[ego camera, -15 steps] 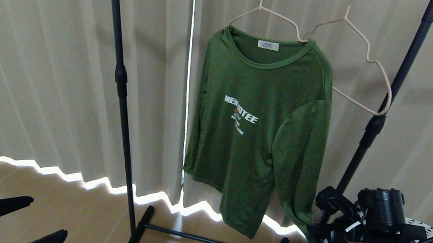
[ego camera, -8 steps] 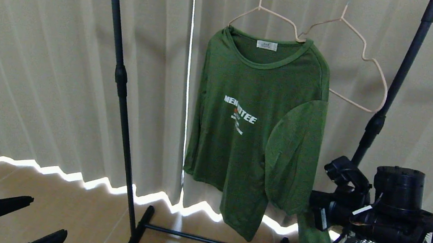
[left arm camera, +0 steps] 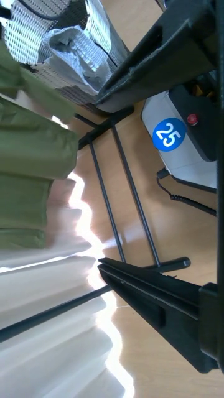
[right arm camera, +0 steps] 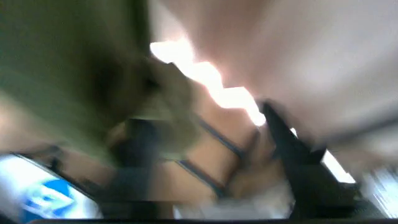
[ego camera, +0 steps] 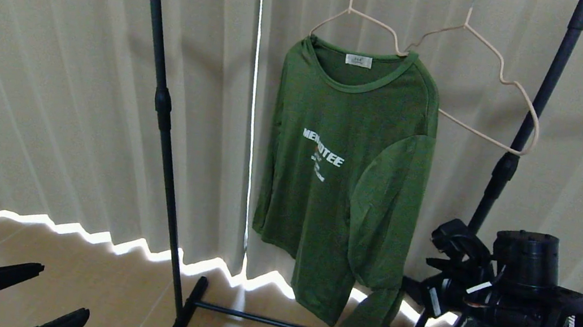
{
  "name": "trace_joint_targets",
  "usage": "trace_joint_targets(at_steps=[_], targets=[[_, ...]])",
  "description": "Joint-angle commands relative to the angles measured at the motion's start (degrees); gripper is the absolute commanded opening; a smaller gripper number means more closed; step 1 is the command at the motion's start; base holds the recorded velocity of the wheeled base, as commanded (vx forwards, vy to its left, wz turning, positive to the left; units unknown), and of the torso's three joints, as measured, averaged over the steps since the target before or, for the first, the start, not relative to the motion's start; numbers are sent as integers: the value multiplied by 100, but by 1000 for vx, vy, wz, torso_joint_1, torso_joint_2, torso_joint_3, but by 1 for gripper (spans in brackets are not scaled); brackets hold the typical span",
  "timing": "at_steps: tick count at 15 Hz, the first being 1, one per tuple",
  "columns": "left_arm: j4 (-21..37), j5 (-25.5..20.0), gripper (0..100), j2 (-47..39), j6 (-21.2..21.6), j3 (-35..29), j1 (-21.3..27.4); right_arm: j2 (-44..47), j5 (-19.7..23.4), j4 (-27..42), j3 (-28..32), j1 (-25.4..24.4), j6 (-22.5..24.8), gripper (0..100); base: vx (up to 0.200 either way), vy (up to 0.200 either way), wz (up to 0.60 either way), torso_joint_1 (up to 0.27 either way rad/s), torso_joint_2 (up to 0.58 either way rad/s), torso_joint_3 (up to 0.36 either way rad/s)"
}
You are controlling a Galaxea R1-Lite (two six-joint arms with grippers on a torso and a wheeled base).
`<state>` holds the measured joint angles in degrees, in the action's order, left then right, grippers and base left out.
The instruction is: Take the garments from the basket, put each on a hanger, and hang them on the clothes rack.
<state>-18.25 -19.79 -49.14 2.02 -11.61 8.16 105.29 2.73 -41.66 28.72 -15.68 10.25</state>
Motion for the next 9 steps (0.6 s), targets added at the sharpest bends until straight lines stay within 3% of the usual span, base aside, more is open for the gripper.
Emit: trace_joint_targets(at_steps=[1, 4, 5, 6, 9], targets=[[-3, 1, 100, 1, 0, 0, 2, 18, -194, 193, -139, 3, 144, 100, 0, 0, 0, 0, 0, 0], [-3, 1, 100, 1, 0, 0, 2, -474, -422, 1450, -130, -14, 390, 100, 0, 0, 0, 0, 0, 0], [-3, 1, 100, 1, 9, 0, 2, -782, -431, 2592, 28, -49, 399, 100, 0, 0, 0, 0, 0, 0], [-3, 1, 100, 1, 0, 0, 2, -835, -449, 3084, 125, -58, 425, 100, 0, 0, 0, 0, 0, 0], [-3, 1, 100, 1, 0, 0, 2, -509, -1310, 3295, 134, -49, 486, 100, 0, 0, 0, 0, 0, 0]])
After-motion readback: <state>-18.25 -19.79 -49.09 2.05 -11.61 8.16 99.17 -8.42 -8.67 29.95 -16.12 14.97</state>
